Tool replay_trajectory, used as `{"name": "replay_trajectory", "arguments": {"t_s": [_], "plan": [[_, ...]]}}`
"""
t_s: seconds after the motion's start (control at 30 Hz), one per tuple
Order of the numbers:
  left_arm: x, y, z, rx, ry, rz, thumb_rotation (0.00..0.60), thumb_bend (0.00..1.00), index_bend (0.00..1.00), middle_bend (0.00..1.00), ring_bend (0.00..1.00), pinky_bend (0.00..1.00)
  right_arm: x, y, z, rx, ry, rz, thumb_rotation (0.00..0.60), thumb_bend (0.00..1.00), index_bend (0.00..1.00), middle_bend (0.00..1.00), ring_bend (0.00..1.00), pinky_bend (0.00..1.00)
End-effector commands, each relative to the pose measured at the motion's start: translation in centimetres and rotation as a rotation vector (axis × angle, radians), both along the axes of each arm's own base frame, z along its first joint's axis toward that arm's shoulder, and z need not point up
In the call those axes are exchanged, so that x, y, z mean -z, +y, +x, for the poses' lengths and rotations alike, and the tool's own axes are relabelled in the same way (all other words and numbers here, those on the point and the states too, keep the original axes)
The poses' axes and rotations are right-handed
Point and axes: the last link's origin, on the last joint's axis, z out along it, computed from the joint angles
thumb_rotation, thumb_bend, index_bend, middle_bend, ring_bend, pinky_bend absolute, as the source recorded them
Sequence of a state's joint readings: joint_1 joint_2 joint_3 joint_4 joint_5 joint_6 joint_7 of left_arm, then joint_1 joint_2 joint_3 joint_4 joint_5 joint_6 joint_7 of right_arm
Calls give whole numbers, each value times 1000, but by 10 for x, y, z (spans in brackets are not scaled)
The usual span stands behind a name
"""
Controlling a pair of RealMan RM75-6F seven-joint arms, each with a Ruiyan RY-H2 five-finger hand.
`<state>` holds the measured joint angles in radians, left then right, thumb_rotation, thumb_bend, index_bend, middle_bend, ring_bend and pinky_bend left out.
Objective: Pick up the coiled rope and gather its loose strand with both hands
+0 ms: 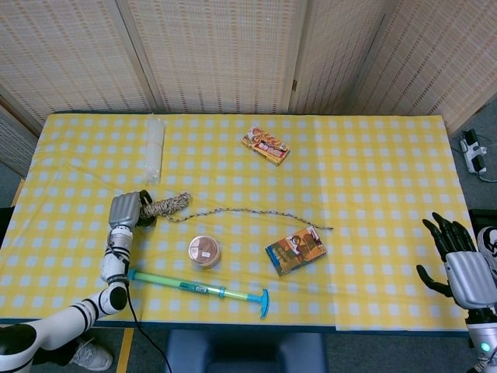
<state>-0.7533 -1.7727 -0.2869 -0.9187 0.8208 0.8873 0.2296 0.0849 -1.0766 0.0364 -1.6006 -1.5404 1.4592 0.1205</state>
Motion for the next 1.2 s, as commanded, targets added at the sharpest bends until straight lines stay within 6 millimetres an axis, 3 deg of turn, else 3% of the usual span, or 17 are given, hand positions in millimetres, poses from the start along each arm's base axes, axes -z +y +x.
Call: {"name": "replay_trajectory", "arguments": {"t_s": [0.03, 0.2, 0.37, 0.5, 0.93, 1.07, 1.2], "plan": [[-2, -2, -1, 21, -28, -6, 600, 554, 682, 612, 577, 677, 2, -5, 3, -7, 8, 7, 600, 381, 0, 0, 0, 0], [-6, -6, 4, 61, -82, -15, 600, 619, 696, 631, 596, 691, 12, -25, 13, -15, -5, 15, 600, 381, 80, 9, 46, 0], [-8, -10, 12, 79, -137, -33, 600, 620, 698, 633, 598, 692, 34, -61, 33, -43, -25, 45, 600, 382, 286, 94, 119, 79], [-9, -12, 17, 90, -153, -43, 600, 619, 698, 633, 598, 692, 57, -91, 52, -53, -39, 97, 600, 381, 384, 142, 152, 116], [-11, -15, 21, 82, -159, -53, 600, 619, 698, 633, 598, 691, 148, -181, 115, 6, -69, 245, 600, 381, 433, 161, 147, 82], [-12, -16, 20, 75, -159, -52, 600, 618, 698, 633, 598, 691, 170, -194, 124, 30, -48, 252, 600, 381, 455, 161, 119, 9], [-13, -17, 19, 73, -157, -52, 600, 618, 698, 633, 598, 691, 186, -202, 131, 39, -16, 244, 600, 381, 476, 160, 104, 0]]}}
